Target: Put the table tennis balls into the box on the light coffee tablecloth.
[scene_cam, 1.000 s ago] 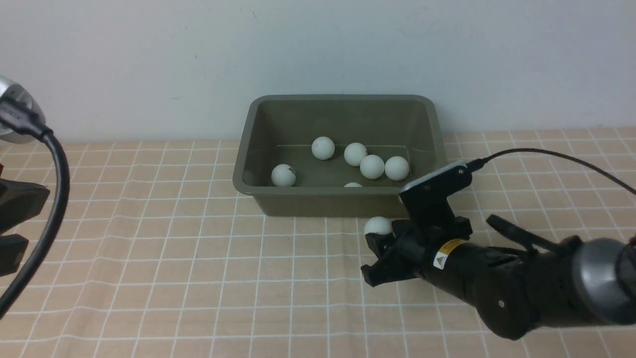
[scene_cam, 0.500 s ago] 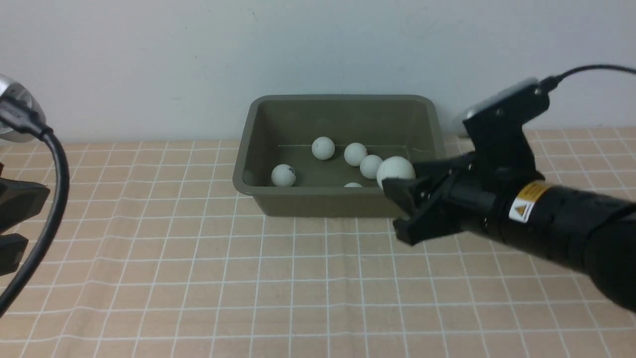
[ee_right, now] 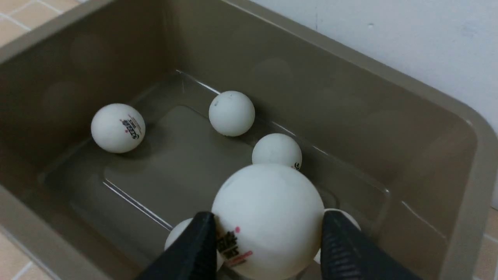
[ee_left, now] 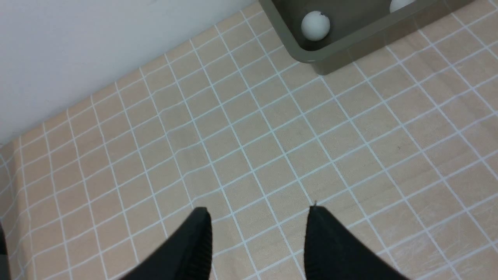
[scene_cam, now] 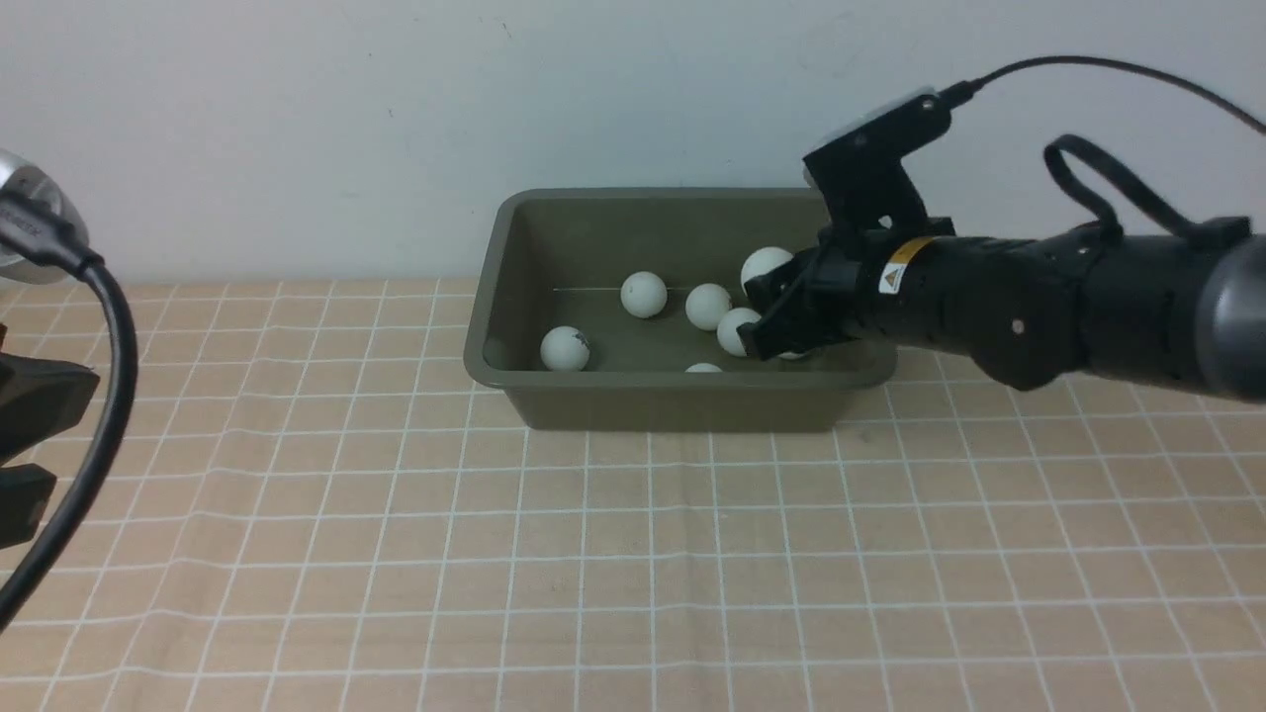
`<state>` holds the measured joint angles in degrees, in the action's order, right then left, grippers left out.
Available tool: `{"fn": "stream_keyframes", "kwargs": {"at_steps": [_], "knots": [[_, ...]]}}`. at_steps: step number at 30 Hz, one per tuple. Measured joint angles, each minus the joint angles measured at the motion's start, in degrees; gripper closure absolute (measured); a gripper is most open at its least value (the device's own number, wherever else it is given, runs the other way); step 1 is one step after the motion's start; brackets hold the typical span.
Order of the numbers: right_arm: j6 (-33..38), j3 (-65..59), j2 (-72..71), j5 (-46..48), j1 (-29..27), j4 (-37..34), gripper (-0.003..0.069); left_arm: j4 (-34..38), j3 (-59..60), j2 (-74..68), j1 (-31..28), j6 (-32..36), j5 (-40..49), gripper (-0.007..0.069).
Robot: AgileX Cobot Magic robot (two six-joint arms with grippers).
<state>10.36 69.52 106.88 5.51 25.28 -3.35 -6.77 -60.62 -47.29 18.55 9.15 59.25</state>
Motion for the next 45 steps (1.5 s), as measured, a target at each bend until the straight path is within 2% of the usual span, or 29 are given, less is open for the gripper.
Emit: {"fn": "stream_keyframes", "kwargs": {"at_steps": [6,10,13,15,24,27,37,45], "knots": [[0.0,4.4,3.8,1.7,0.0,0.5,0.0340,0.0,0.0,0.0,0.0,0.0,0.0,0.0358],[0.0,5.3,3.9,0.8,0.0,0.8,0.0211,0.4,0.0,0.0,0.0,0.0,-0.2,0.0358],[0.0,5.3,2.7,-0.6,-0.3,2.1,0.0155,1.2,0.0,0.0,0.0,0.0,-1.0,0.0358],[0.0,5.3,0.9,-0.9,-0.9,2.7,0.0153,1.5,0.0,0.0,0.0,0.0,-1.3,0.0358],[-0.2,5.3,-16.3,4.0,-11.0,3.3,0.0249,4.0,0.0,0.0,0.0,0.0,-1.3,0.0358],[0.3,5.3,-23.4,10.7,-14.1,3.8,0.0291,4.1,0.0,0.0,0.0,0.0,-1.3,0.0358],[3.1,5.3,-37.8,39.0,-14.2,8.6,0.0388,5.9,0.0,0.0,0.0,0.4,-2.2,0.0358],[1.7,5.3,-43.8,50.3,-14.2,8.8,0.0393,8.1,0.0,0.0,0.0,1.4,-2.6,0.0358]]}}
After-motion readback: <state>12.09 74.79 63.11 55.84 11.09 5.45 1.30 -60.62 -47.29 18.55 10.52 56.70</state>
